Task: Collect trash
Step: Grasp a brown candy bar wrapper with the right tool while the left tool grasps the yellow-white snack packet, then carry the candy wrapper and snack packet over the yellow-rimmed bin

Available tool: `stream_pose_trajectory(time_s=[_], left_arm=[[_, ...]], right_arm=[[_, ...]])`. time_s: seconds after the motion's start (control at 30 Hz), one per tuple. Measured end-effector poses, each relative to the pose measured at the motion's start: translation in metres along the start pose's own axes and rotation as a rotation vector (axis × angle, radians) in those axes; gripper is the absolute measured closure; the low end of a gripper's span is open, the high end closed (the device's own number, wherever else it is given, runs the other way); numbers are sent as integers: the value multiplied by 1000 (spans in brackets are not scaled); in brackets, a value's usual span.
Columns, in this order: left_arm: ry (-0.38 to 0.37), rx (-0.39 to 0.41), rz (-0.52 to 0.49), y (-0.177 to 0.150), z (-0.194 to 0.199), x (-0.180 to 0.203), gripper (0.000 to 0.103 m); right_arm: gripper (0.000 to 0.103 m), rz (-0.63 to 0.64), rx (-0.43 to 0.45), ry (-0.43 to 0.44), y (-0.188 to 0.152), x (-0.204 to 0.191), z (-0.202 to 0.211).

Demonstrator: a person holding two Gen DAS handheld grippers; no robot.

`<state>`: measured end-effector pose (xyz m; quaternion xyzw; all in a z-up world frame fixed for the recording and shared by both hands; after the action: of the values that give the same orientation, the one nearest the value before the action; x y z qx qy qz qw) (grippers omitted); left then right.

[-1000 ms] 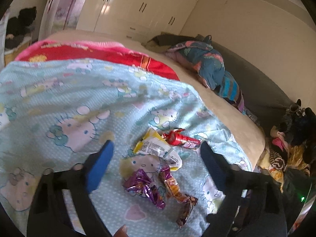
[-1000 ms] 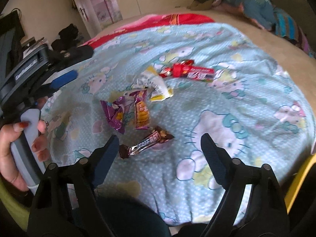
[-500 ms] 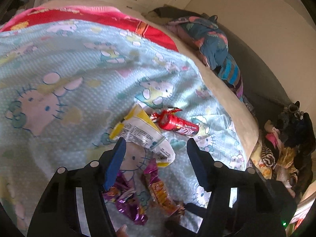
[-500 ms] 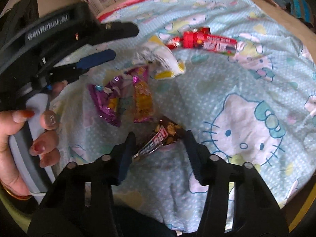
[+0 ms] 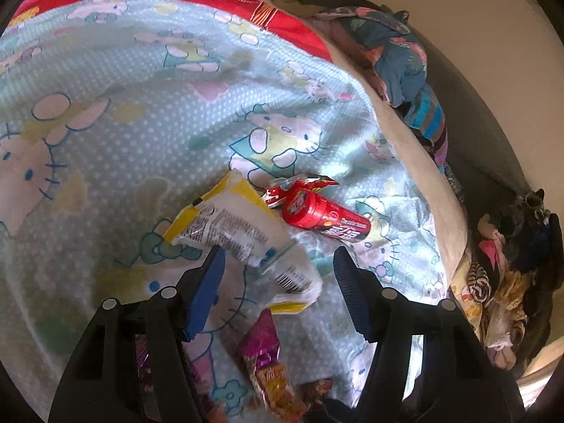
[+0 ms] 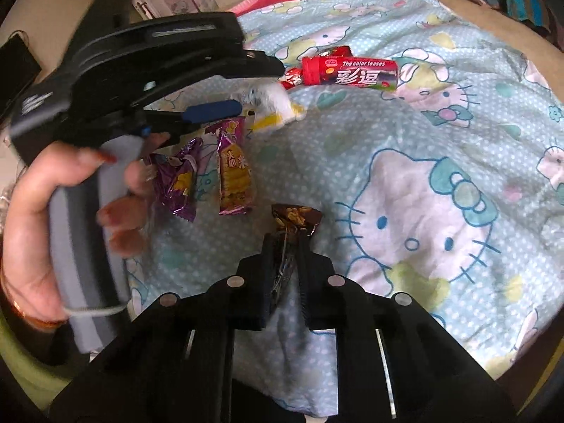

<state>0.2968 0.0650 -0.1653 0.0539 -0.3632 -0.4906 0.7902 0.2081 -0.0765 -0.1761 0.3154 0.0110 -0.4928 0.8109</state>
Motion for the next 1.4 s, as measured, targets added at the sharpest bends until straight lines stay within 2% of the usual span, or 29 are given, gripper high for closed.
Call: stream_pose_trajectory(time_s=[0.07,0.17,0.2,0.37,0.57,0.97,1.13,1.4], left_arm=[[-1,-11,18,1,-5,-2,43],[11,-18,23,2,-11,-4,55],[1,-17,26,2,-11,-4,64],[-18,0,5,-2,-5,0,73],[-109,105,-40,-8,32,18,74],[-151,286,-114,-8,112,30,74],[-161,316,-133,-14,136,32,74],[-191,319,-201,-28,150,56,74]], right_arm=[[94,-3,17,-6,-3,1,5],[95,-14,58,-11,-7,8,19],[95,-17,71,-12,-8,10,22],[95,-52,133,-20,-13,21,39],[95,-73,181,-24,-8,25,54],[96,-77,256,-33,-8,23,78],[95,-76,286,-32,-6,20,90],[95,-61,330,-43,-6,15,113]])
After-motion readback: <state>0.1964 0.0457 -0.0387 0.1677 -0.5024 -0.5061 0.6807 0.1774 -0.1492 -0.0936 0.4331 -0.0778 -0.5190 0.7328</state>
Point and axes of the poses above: each gripper's, at about its wrist camera, not at the fingertips, and z roughly against the way its jaws point, x to its right, y to its top, the point moved 6 cm from there along -z, roughly the way its jaws point
